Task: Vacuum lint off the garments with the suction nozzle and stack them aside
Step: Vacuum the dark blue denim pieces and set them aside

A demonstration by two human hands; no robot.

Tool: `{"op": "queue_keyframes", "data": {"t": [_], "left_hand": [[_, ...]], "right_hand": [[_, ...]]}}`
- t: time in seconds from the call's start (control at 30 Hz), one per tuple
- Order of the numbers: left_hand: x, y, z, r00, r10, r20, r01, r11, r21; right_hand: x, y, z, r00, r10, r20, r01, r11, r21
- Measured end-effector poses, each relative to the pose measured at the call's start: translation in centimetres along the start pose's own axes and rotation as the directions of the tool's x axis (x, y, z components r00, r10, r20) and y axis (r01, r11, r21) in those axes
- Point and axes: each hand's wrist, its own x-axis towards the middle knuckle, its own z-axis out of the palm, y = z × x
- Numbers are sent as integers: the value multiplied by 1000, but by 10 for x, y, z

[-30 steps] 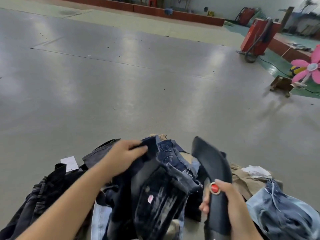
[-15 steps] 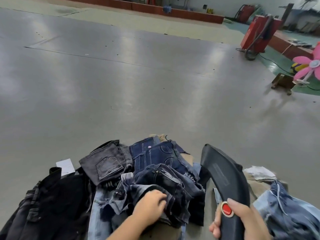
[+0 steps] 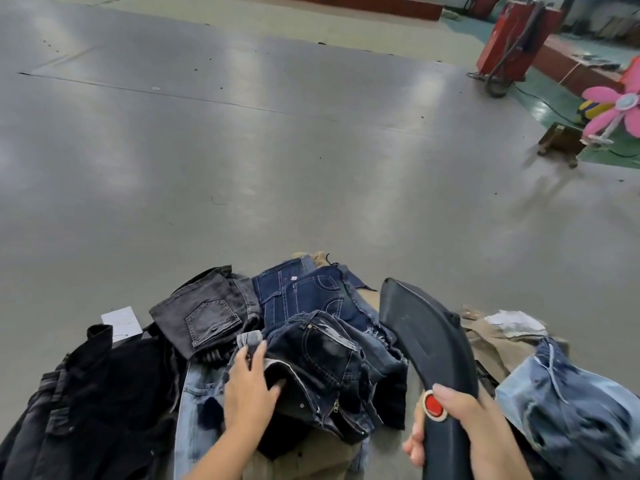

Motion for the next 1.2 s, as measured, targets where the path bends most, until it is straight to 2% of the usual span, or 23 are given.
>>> {"op": "queue_keyframes", "data": {"t": [0.07,0.1,0.17,0.23,0.27,0.33,0.37,0.4,0.47,0.53,0.6,0.63,0.67,0.73,0.77,0.8,0.83,0.93,1.03,1.1,1.17,1.2], "left_hand": [[12,14,-11,992,114,46,-114,993,4],[19,23,-21,988,137,66,-134,990,-47],[36,45,-47,982,166,94,-143,967,-210],[48,64,-81,953,196,233,-113,938,-328],[50,72,-96,909,210,361,-65,925,-375],[47,79,-122,753,210,623,154,865,-478],[43,80,-134,678,222,701,276,807,-522],[40,80,-143,640,249,726,368,730,-575],[39,80,-155,667,290,687,478,541,-692],[46,85,-165,725,297,621,513,369,-775],[62,91,-166,803,249,541,479,271,-835],[71,93,-165,844,206,496,432,286,-855],[79,92,-161,887,152,436,361,362,-859],[89,79,-143,955,49,294,193,651,-734],[91,67,-129,970,-27,242,173,774,-610],[88,54,-113,971,-118,207,209,837,-505],[84,41,-95,955,-211,207,285,843,-456],[60,17,-43,871,-415,264,491,698,-521],[37,20,-10,808,-547,219,556,585,-590],[24,33,1,798,-547,254,565,532,-630],[16,51,11,795,-453,403,603,527,-599],[13,61,15,781,-364,508,621,535,-573]], "right_hand": [[-1,2,0,1000,3,20,-4,1000,23],[-2,3,-1,999,7,35,-7,1000,23],[-2,3,-1,999,-3,54,2,1000,12],[-2,1,0,998,-23,53,24,1000,-7],[-2,0,0,998,-33,46,34,999,-16],[-3,1,-1,998,-39,46,40,999,-18],[-4,2,-2,998,-37,49,38,999,-16],[-5,2,-3,998,-38,52,39,999,-8],[-7,1,-3,998,-39,54,38,999,13],[-9,-1,-3,998,-42,51,41,999,31],[-9,-2,-3,998,-49,40,47,998,52],[-10,-2,-4,998,-55,39,53,997,59],[-11,-2,-4,997,-62,43,59,996,68],[-13,-2,-3,996,-56,63,50,994,93],[-14,-2,-3,996,-47,78,39,994,102],[-15,-2,-2,996,-41,79,32,993,113],[-14,-2,0,997,-38,64,29,991,129],[-11,-6,7,998,-59,9,57,984,168],[-14,-10,6,996,-90,-15,91,989,120],[-15,-9,9,997,-71,6,69,986,153],[-11,-4,10,997,-78,-13,80,981,176],[-9,-1,10,996,-84,-15,86,978,189]]}}
